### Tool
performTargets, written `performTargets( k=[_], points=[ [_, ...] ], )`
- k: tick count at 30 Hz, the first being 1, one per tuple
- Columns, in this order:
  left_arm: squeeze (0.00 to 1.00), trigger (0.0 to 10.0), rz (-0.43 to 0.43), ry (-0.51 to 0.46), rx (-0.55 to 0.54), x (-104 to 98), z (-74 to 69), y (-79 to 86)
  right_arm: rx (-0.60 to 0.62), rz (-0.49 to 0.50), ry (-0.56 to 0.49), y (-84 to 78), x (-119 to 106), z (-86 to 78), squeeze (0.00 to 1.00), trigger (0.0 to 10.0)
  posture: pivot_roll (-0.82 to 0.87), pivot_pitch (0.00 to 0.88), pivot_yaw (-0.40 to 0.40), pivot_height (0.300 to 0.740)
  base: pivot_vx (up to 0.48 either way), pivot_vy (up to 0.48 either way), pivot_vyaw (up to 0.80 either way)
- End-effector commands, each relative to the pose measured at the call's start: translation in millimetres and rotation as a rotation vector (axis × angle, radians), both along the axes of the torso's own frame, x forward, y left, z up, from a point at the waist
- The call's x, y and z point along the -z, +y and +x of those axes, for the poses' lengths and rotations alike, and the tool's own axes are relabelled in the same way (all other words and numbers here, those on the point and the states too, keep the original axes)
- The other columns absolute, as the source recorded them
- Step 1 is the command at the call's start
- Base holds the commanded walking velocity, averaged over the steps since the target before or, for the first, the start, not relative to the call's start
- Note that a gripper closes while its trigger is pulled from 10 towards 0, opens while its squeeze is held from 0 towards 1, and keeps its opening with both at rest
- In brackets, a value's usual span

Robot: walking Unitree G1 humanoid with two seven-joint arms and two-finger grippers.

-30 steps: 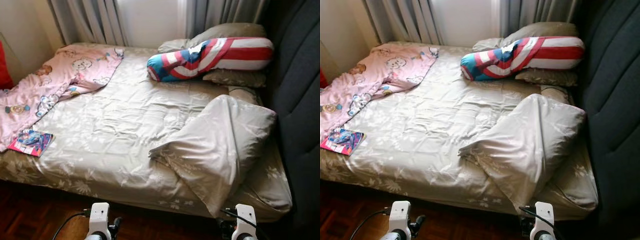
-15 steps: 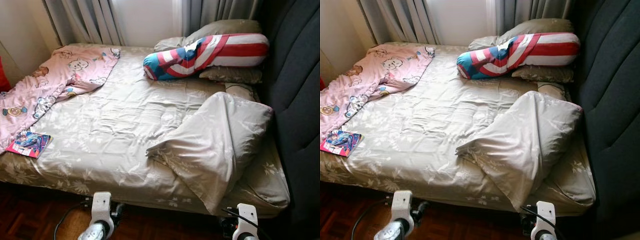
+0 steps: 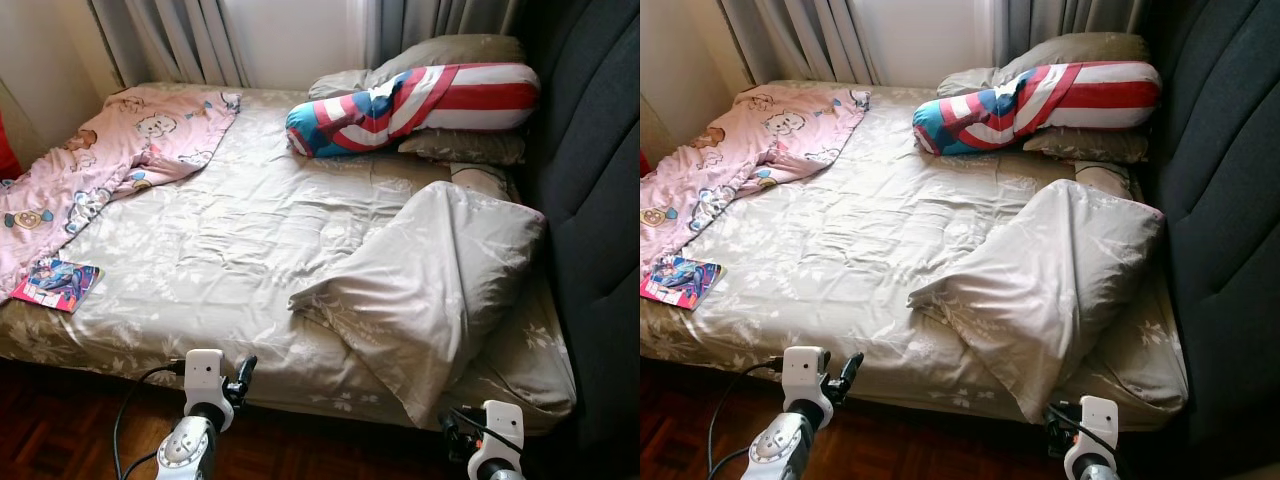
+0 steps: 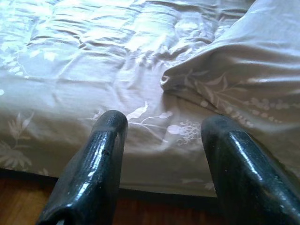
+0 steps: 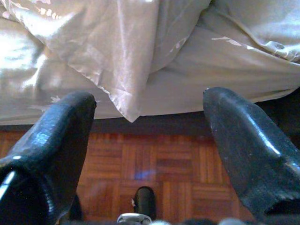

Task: Clean up the room

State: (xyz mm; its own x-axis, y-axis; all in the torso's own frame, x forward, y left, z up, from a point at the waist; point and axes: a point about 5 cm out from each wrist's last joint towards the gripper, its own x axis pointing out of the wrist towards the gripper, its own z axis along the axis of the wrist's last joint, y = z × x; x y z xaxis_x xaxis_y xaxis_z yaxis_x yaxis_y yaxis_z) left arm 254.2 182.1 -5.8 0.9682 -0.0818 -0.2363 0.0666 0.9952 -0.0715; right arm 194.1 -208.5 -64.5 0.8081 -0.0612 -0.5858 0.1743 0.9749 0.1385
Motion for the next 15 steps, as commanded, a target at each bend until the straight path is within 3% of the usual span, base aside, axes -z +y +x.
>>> performTargets(
  k=[1,5,7,9,15],
  points=[
    [0.00,10.0,0.004,-0.022,-0.004,-3,-0.9,4.0,0.006,0.008,-0.005,1.5,1,-2.3,0.00,10.0,-0.11,0.000,0.016,0.740,0.000,0.000,0.00],
    [0.00,10.0,0.033,-0.077,-0.010,-10,-7.9,10.5,0.033,0.009,-0.046,0.5,-2,-1.3,0.00,10.0,-0.10,0.000,0.022,0.740,0.000,0.000,0.00],
    [0.00,10.0,0.031,-0.089,-0.027,-13,-10.6,13.9,0.011,-0.026,-0.277,7.8,-30,29.0,0.00,10.0,-0.10,0.000,0.023,0.740,0.000,0.000,0.00],
    [0.00,10.0,0.032,-0.101,-0.028,-17,-13.5,14.6,-0.002,-0.052,-0.425,14.4,-50,40.8,0.00,10.0,-0.10,0.000,0.022,0.740,0.000,0.000,0.00],
    [0.00,10.0,0.029,-0.119,-0.028,-22,-14.0,10.9,-0.003,-0.066,-0.450,15.2,-54,39.1,0.00,10.0,-0.10,0.000,0.021,0.740,0.000,0.000,0.00]
  ],
)
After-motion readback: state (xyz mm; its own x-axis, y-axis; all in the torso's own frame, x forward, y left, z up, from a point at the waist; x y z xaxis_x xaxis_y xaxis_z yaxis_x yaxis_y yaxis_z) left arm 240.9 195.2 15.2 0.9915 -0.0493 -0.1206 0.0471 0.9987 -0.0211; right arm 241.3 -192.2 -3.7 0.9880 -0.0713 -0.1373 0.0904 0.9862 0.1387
